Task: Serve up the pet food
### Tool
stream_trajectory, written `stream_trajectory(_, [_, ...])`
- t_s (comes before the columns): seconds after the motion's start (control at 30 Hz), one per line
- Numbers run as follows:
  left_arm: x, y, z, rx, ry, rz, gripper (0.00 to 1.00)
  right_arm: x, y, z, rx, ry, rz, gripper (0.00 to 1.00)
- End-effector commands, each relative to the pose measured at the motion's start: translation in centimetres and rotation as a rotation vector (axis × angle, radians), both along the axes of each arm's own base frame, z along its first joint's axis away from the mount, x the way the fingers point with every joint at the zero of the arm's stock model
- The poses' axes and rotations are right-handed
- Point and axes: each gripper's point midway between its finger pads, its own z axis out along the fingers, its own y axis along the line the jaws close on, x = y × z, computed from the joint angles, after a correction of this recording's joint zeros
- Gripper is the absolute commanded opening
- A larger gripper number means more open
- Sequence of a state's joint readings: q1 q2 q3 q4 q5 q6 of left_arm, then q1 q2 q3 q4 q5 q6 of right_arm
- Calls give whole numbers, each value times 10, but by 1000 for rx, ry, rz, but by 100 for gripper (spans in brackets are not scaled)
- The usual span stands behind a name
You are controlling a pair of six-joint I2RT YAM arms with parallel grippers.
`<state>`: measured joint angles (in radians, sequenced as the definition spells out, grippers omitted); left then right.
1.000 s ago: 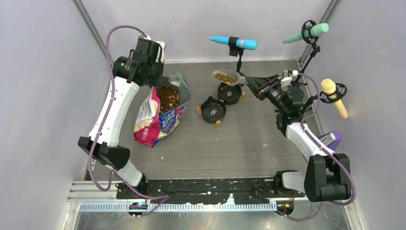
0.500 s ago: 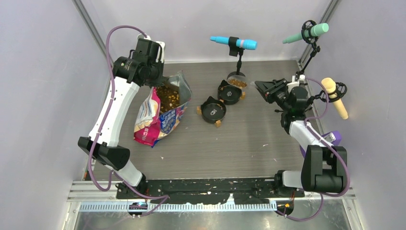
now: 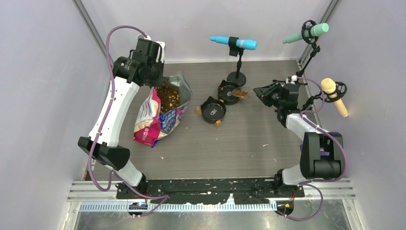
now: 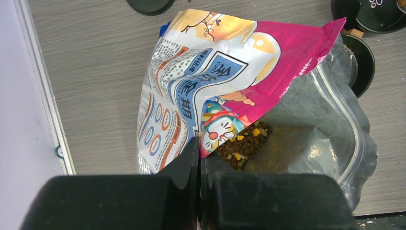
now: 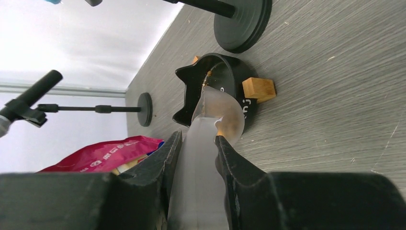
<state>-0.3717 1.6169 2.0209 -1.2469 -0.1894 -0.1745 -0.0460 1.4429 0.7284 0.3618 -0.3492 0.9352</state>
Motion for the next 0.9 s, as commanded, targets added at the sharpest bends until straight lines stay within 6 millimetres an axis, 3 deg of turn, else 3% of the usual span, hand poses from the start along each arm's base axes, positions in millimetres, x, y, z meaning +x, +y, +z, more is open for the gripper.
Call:
stream_trajectory(0.0, [-9, 0, 23, -47, -65, -4, 0, 17, -2, 24, -120, -76, -30, 5])
stream_trajectory(0.4, [-11, 1, 20, -48, -58, 0, 0, 16, 14, 35, -328, -41, -61, 5])
stream_trajectory(0.63, [-11, 1, 22, -47, -66, -4, 0, 18, 13, 59, -448, -62, -108, 5])
stream_trajectory(0.87, [-11, 1, 24, -45, -77, -20, 0, 0, 14, 67, -485, -3, -107, 5])
